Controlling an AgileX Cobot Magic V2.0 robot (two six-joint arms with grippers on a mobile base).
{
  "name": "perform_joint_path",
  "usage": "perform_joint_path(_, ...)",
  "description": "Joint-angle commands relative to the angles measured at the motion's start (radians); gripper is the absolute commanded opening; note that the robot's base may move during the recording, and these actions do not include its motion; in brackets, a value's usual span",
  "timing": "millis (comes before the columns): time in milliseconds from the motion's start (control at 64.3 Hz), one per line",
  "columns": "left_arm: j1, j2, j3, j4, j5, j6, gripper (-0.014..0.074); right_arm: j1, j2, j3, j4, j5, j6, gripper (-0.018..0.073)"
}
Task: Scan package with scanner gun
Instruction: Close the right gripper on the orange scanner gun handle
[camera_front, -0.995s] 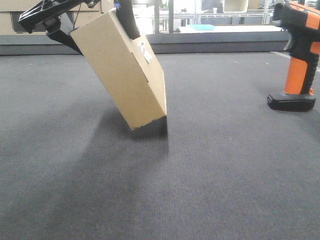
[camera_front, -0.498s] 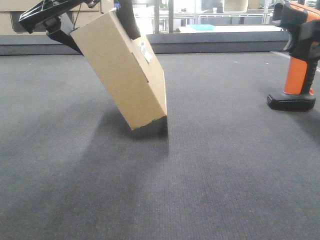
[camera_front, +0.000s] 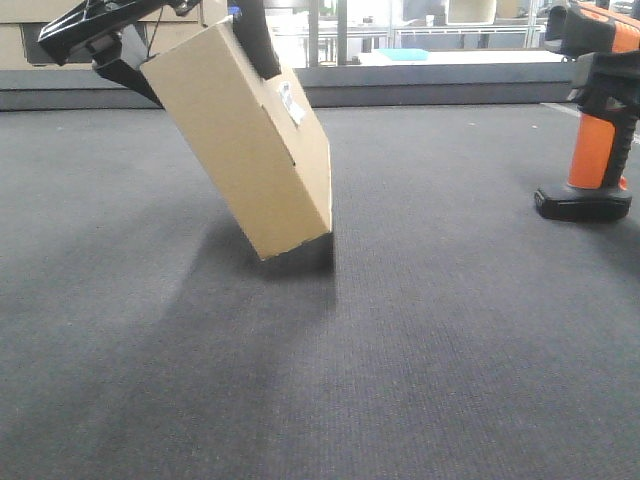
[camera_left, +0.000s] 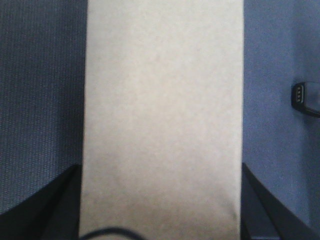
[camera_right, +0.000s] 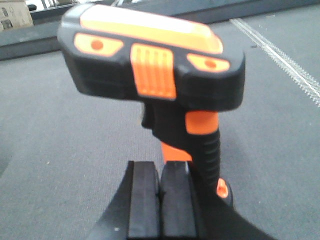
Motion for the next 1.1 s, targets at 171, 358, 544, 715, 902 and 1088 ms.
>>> perform_joint_path(171,0.005,-0.012,-0.003,0.03,-0.055,0.009,-0.0111,-0.001,0.004,-0.031,0.015,0.039,-0.012,0.0181)
perform_joint_path(358,0.005,-0.012,-0.003,0.032,-0.08,0.009,-0.0111,-0.001,0.039,-0.052,0.065,0.037,0.005,0.0533)
perform_joint_path(544,0.005,-0.012,-0.003,0.032,-0.077,0.009,-0.0111,-0.001,0.107,-0.114,0.106,0.034,0.005,0.0563)
perform_joint_path(715,0.005,-0.012,-0.003,0.032,-0.077,0.009,-0.0111,-0.001,0.174,-0.189,0.181,0.028,0.005,0.0563)
perform_joint_path(902,0.005,-0.012,-0.003,0.032,-0.077,0.009,-0.0111,-0.001,0.22,-0.215,0.193,-0.031,0.005,0.0563)
perform_joint_path(1088,0.005,-0.012,-0.003,0.032,-0.077,0.009,-0.0111,-0.001,0.221,-0.215,0.197,-0.065,0.005,0.0563)
